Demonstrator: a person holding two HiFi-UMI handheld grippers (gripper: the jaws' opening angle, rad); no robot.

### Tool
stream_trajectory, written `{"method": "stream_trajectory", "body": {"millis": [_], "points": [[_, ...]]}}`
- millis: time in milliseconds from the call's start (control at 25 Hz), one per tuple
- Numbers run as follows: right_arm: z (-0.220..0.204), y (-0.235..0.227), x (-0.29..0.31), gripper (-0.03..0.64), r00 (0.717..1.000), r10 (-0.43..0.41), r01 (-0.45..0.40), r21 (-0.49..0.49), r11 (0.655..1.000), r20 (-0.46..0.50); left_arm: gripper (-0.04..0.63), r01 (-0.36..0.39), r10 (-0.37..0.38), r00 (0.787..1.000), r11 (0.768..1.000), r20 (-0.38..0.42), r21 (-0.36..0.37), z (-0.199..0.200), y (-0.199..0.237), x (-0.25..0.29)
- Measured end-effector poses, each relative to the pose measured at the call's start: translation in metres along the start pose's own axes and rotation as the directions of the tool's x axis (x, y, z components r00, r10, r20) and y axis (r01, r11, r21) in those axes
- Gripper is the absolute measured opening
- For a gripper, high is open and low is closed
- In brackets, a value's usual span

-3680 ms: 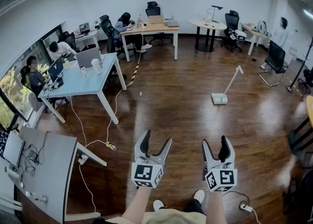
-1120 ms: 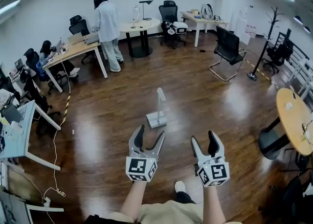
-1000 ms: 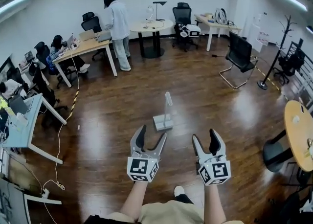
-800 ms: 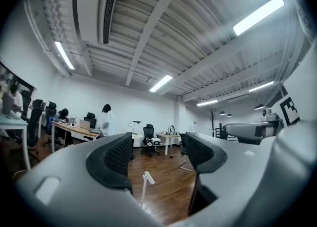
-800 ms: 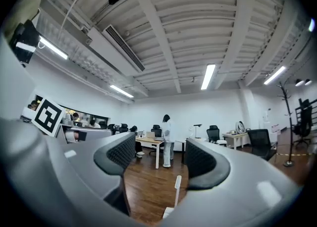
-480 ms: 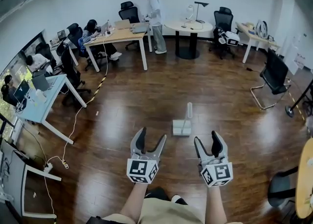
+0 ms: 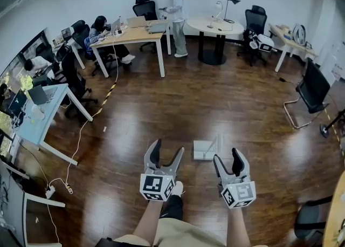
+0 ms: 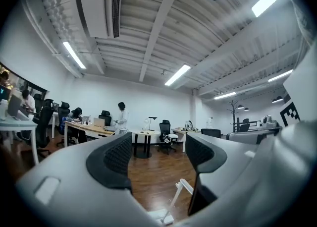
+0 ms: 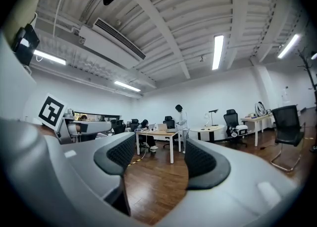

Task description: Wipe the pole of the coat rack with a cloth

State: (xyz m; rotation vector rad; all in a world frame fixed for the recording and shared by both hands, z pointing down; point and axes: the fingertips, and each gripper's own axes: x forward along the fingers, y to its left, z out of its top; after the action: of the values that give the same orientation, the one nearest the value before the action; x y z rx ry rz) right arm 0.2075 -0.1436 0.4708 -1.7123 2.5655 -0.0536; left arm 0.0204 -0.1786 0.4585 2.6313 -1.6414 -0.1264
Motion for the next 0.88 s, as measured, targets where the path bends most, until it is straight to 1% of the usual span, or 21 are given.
{"method": "stream_trajectory", "body": {"millis": [120,200,280,400,440,480,520,560,600,680,760,840,880], "points": [[-0.003,-0.024,0.051,0.304,0.999,-0.034,0.033,-0.019,0.999,-0.023,0.316,0.013,-0.013,1.0,1.0,0.014,0.0,0.003,0.037,0.064],[0.0,-0.045,0.081,0.302,0.996,-0.074,0.073,-0.023,0.997,-0.043,0.316,0.039,-0.039,0.999,0.999,0.013,0.013,0.01,0.054,0.102],[0.0,-0.064,0.105,0.302,0.991,-0.117,0.116,-0.018,0.993,-0.06,0.316,0.073,-0.073,0.997,0.997,0.011,0.016,0.013,0.067,0.132],[-0.012,-0.087,0.131,0.302,0.982,-0.165,0.165,-0.004,0.986,-0.092,0.316,0.103,-0.103,0.995,0.995,-0.004,0.004,0.004,0.088,0.165],[-0.02,-0.095,0.137,0.302,0.978,-0.173,0.175,0.006,0.984,-0.118,0.316,0.107,-0.107,0.994,0.994,-0.013,-0.003,-0.001,0.094,0.175],[-0.031,-0.103,0.141,0.302,0.971,-0.175,0.181,0.023,0.983,-0.164,0.316,0.111,-0.111,0.994,0.994,-0.024,-0.01,-0.005,0.097,0.184],[-0.048,-0.112,0.144,0.301,0.958,-0.167,0.183,0.048,0.982,-0.232,0.316,0.115,-0.115,0.993,0.993,-0.034,-0.015,-0.009,0.099,0.192],[-0.07,-0.121,0.144,0.301,0.937,-0.148,0.182,0.081,0.98,-0.316,0.316,0.119,-0.119,0.992,0.993,-0.043,-0.017,-0.012,0.099,0.2],[-0.095,-0.13,0.143,0.301,0.907,-0.121,0.183,0.118,0.976,-0.403,0.316,0.123,-0.123,0.991,0.992,-0.051,-0.018,-0.015,0.098,0.206],[-0.146,-0.145,0.136,0.301,0.833,-0.064,0.197,0.186,0.963,-0.549,0.316,0.129,-0.13,0.989,0.991,-0.067,-0.018,-0.019,0.096,0.216],[-0.195,-0.159,0.127,0.301,0.753,-0.026,0.231,0.227,0.946,-0.657,0.316,0.132,-0.133,0.987,0.991,-0.086,-0.023,-0.025,0.094,0.222],[-0.241,-0.169,0.117,0.301,0.672,0.016,0.258,0.255,0.932,-0.74,0.316,0.122,-0.125,0.986,0.992,-0.108,-0.039,-0.032,0.093,0.226],[-0.263,-0.171,0.114,0.301,0.634,0.051,0.264,0.278,0.923,-0.772,0.316,0.112,-0.117,0.986,0.993,-0.117,-0.047,-0.035,0.094,0.227]]}}
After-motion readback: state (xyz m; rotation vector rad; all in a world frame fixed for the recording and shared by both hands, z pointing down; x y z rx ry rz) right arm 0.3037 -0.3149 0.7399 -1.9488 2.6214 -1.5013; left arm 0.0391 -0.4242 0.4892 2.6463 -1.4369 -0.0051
